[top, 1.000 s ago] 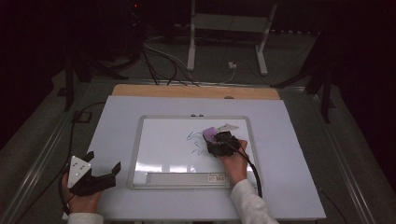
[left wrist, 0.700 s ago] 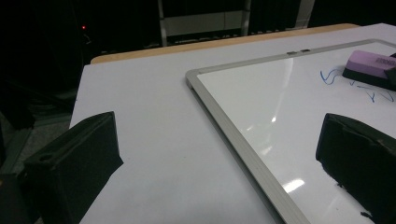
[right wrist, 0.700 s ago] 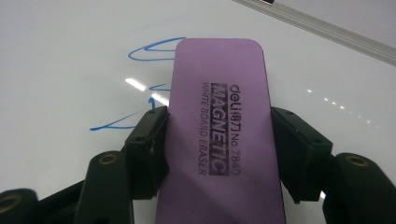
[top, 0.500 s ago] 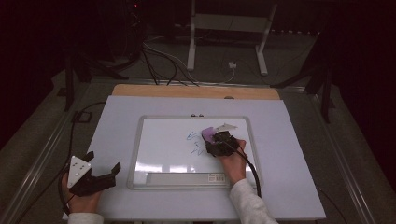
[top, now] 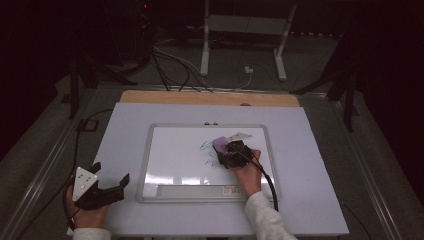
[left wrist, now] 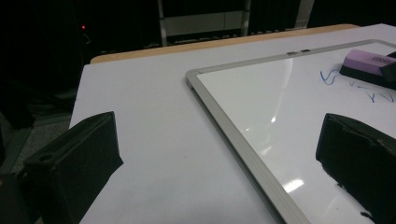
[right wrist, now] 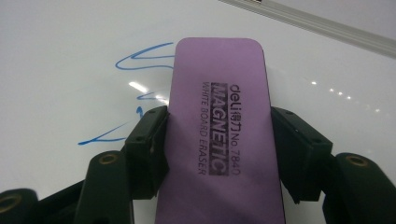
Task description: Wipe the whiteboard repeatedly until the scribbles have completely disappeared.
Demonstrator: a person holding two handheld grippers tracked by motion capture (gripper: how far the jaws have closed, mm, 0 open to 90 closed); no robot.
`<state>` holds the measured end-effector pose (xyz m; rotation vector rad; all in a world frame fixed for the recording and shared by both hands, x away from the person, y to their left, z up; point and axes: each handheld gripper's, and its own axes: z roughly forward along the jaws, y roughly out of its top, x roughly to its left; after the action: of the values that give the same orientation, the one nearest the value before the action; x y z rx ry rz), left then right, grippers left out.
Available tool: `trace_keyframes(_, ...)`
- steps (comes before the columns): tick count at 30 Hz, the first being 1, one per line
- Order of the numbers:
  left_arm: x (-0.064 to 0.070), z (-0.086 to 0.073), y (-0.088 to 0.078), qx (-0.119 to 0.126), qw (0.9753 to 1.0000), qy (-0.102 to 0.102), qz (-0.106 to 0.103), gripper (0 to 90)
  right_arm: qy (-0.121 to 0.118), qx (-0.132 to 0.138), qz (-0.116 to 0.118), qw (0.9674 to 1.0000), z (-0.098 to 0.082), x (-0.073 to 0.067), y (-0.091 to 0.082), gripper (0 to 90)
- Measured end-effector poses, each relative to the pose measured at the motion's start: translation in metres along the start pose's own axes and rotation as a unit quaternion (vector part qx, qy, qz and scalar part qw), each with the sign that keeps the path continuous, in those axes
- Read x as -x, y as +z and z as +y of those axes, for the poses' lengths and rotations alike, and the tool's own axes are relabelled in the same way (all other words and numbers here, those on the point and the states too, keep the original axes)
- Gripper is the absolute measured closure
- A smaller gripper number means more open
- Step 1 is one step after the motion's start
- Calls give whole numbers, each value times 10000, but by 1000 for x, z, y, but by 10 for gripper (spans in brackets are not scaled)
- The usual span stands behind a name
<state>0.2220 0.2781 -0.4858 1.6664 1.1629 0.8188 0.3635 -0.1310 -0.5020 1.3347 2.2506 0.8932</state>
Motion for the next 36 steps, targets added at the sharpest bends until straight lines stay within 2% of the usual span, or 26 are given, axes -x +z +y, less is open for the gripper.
trace_keyframes(1, 0, 0, 0, -1, 10000, 2, -4, 6, -50, 3, -10, 10000, 0, -2, 0, 401)
trace_keyframes(6, 1, 0, 0, -18, 10000, 34, -13, 6, -271, 42, 372, 9989, -2, -14, -1, 401)
trace_keyframes(8, 0, 0, 0, -13, 10000, 16, -6, 6, -362, 58, 421, 9984, -2, -18, 0, 401)
trace_keyframes(11, 0, 0, 0, -1, 10000, -6, 0, 6, -308, 65, 351, 9989, -2, -16, 0, 401)
trace_keyframes(14, 0, 0, 0, 1, 10000, -4, 2, 6, -147, 72, 239, 9996, -1, -12, 1, 401)
trace_keyframes(16, 0, 0, 0, -18, 10000, 11, -9, 6, -172, 77, 226, 9996, -1, -14, 1, 401)
trace_keyframes(22, 1, 0, 0, -21, 10000, 34, -17, 6, -372, 106, 489, 9981, -3, -25, 0, 400)
trace_keyframes(24, 1, 0, 0, -22, 10000, 27, -13, 6, -361, 119, 525, 9979, -3, -26, 0, 400)
trace_keyframes(26, 1, 0, 0, -16, 10000, 19, -7, 6, -329, 143, 429, 9984, -3, -24, 1, 400)
trace_keyframes(28, 0, 0, 0, 1, 10000, -4, -4, 6, -169, 140, 317, 9993, -2, -20, 2, 401)
trace_keyframes(30, 0, 0, 0, -16, 10000, 8, -8, 6, -122, 129, 308, 9994, -1, -19, 2, 400)
trace_keyframes(31, 0, 0, 1, -21, 10000, 10, -13, 6, -171, 121, 305, 9993, -1, -21, 2, 401)
trace_keyframes(33, 1, 0, 1, -28, 10000, 21, -21, 6, -240, 117, 555, 9981, -2, -25, 1, 401)
trace_keyframes(35, 2, 0, 1, -40, 10000, 40, -26, 6, -513, 143, 657, 9964, -3, -33, 1, 400)
trace_keyframes(36, 2, 0, 1, -28, 10000, 46, -21, 6, -541, 148, 718, 9958, -3, -36, 1, 400)
